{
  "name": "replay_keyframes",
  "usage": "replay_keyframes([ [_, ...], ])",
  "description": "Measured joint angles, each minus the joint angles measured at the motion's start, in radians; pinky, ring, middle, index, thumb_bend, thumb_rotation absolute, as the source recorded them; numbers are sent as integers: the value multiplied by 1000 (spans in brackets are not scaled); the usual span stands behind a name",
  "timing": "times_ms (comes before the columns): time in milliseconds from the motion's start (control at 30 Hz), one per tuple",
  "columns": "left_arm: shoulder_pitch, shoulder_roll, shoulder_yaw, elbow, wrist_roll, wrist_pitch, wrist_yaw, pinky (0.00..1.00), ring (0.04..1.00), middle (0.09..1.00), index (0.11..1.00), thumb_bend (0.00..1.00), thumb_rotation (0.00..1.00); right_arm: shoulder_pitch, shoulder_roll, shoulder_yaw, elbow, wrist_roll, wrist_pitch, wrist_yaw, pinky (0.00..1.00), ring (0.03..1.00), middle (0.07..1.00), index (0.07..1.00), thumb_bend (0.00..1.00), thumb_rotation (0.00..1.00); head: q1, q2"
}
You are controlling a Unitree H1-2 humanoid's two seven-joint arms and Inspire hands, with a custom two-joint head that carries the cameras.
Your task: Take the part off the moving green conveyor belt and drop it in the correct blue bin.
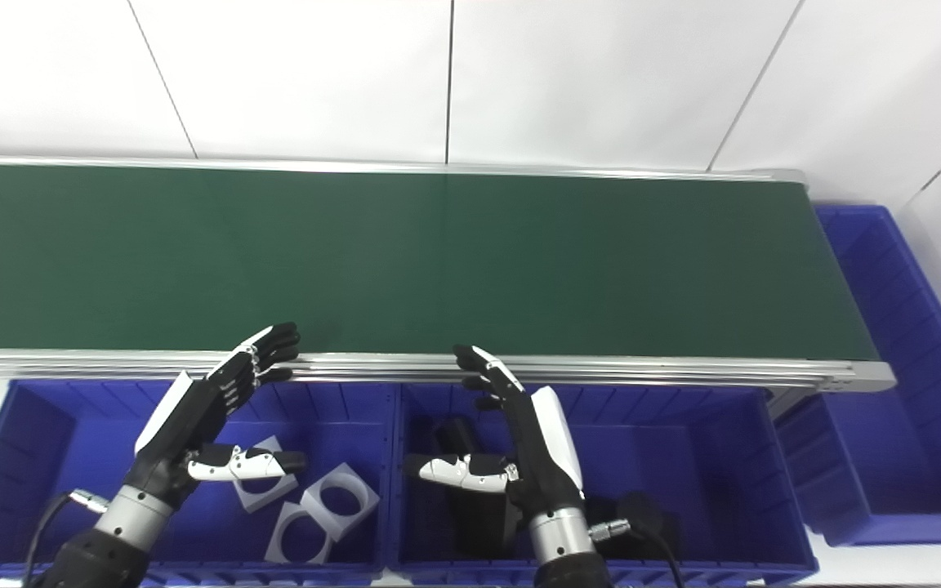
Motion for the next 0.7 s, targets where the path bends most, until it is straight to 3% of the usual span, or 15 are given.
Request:
replay_keyframes([
  [700, 2, 1, -4, 7, 43, -25, 1, 731, 853, 893, 881, 877, 187, 4, -1, 0, -2, -2, 2, -2, 722, 796, 839, 844, 643, 0, 5, -8],
])
